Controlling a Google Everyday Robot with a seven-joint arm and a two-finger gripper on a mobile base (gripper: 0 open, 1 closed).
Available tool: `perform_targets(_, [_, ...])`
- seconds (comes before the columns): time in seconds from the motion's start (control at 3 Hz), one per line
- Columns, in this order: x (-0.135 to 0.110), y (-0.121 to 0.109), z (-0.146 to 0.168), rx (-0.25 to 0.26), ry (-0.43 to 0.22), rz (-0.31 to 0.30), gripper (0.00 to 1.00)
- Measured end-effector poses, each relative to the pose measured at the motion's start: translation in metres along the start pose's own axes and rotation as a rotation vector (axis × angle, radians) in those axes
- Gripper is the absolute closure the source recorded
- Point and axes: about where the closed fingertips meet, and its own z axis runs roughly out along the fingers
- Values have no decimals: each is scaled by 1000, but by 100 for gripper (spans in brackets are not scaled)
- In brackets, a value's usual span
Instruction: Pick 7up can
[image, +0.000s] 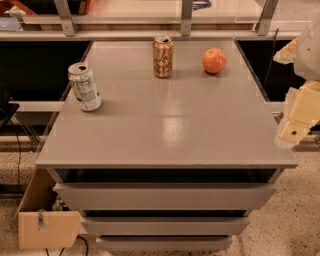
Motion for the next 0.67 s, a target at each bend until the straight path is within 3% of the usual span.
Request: perform_targets(0.67, [-7,-6,3,11,-31,-3,0])
